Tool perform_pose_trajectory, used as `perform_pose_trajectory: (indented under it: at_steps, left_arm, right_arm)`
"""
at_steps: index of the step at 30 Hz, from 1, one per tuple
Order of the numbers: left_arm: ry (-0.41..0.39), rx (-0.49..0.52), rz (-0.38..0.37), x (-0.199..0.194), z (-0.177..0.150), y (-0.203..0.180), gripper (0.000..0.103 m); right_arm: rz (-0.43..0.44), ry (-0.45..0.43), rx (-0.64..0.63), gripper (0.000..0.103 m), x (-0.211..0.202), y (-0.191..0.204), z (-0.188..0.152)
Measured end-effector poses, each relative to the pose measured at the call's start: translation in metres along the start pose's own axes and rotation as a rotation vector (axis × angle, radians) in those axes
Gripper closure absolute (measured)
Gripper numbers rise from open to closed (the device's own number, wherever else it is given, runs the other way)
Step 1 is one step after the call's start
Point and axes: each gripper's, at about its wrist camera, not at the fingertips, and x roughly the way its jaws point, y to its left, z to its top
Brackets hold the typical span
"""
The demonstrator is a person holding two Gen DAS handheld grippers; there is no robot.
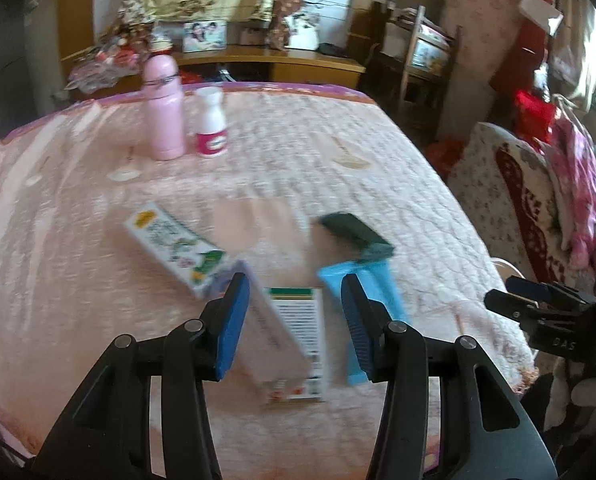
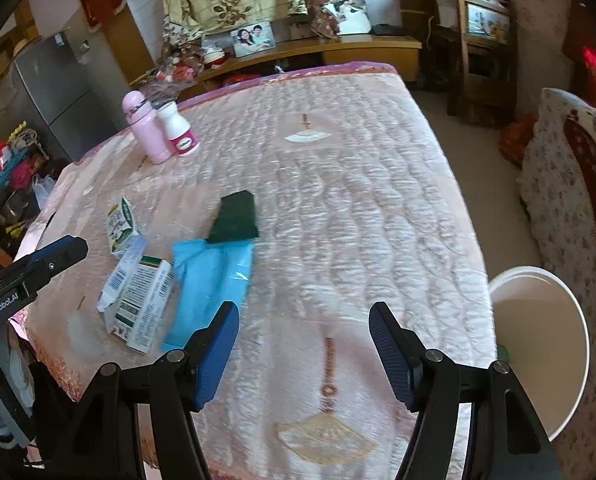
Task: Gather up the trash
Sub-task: 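Move both tools back over the remaining items on the bed, then grasp dark green packet with right gripper while left gripper grasps white milk carton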
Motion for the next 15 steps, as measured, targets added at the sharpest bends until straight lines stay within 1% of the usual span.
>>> perform_pose_trajectory:
  at_steps: [7, 15]
  left_arm:
    - [-0.005, -0.044, 0.052, -0.001, 0.000, 0.036, 0.057]
    - [-0.014, -0.074, 0.072, -0.001, 0.003, 0.059, 0.057]
  right_arm:
    - [0.017, 0.011, -0.022, 0.037, 0.012, 0.019, 0.009]
    - [0.034, 0.021, -0.043, 0.034, 0.024, 0.039, 0.021]
